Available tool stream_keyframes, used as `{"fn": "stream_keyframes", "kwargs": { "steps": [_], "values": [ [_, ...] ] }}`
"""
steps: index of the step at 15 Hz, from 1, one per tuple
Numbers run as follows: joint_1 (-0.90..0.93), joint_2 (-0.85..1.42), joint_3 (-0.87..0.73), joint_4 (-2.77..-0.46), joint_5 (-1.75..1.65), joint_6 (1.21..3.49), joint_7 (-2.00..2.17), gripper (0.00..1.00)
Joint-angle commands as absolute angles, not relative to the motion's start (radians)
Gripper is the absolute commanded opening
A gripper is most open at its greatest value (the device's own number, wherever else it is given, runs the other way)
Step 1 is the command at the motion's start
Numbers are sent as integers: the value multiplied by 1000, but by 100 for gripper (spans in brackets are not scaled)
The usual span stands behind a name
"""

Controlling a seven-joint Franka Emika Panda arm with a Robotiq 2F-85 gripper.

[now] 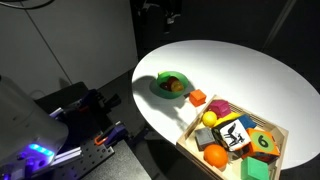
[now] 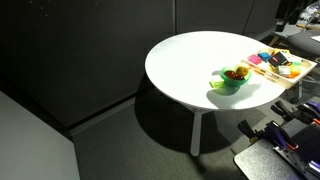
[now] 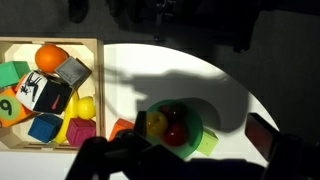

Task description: Pick up the square plush toy from the table and put it in the box

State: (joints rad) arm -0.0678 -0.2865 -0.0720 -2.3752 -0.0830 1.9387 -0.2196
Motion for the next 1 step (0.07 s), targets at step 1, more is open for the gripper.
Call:
{"fn": "stream_keyframes", "kwargs": {
  "steps": [1],
  "values": [
    [-60,-301,-79,-2388,-85,1950,-223,100]
  ]
}}
